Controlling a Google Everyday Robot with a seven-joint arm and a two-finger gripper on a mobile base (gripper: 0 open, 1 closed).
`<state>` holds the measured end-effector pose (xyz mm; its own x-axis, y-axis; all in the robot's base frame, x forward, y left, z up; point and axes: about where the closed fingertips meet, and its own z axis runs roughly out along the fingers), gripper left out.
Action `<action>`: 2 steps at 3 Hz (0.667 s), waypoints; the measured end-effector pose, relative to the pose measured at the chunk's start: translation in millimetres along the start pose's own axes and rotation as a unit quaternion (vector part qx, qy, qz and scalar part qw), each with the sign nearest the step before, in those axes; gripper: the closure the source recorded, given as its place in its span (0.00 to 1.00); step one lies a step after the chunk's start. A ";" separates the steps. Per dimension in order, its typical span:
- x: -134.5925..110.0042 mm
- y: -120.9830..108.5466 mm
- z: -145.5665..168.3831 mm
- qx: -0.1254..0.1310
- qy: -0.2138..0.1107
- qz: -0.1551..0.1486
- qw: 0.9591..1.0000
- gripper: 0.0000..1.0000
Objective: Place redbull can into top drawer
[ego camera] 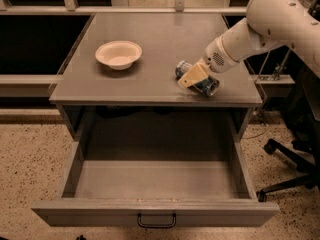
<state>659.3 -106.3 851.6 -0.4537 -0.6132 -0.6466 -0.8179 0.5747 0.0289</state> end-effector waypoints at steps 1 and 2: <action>0.0 0.0 0.0 0.000 0.000 0.000 1.000 0.65; 0.0 0.0 0.1 0.000 0.000 0.000 1.000 0.88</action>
Offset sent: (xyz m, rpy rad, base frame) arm 0.0000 0.0000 0.0000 0.0000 0.0000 0.0000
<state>659.3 -106.3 851.5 -0.4537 -0.6133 -0.6466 -0.8179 0.5746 0.0289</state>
